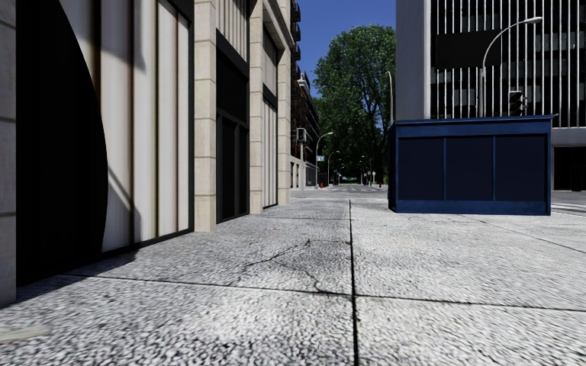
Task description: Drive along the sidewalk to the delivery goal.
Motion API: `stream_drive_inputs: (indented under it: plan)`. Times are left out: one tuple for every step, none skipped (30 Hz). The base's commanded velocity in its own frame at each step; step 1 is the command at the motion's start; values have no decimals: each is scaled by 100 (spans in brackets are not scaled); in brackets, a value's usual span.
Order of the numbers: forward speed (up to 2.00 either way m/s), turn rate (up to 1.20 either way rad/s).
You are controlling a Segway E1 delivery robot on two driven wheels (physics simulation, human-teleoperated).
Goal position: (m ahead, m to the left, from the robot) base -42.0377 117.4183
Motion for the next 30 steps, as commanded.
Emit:
stream_drive_inputs:
  plan:
    - [0,0]
    - [0,0]
    - [0,0]
    - [0,0]
    - [0,0]
    - [0,0]
    - [0,0]
    - [0,0]
    - [0,0]
    - [0,0]
    - [0,0]
    - [0,0]
    - [0,0]
    - [0,0]
    - [0,0]
    - [0,0]
    - [0,0]
    - [0,0]
    - [0,0]
    - [0,0]
    - [0,0]
    - [0,0]
    - [0,0]
    - [0,0]
    - [0,0]
    - [0,0]
    - [0,0]
    - [0,0]
    - [0,0]
    - [0,0]
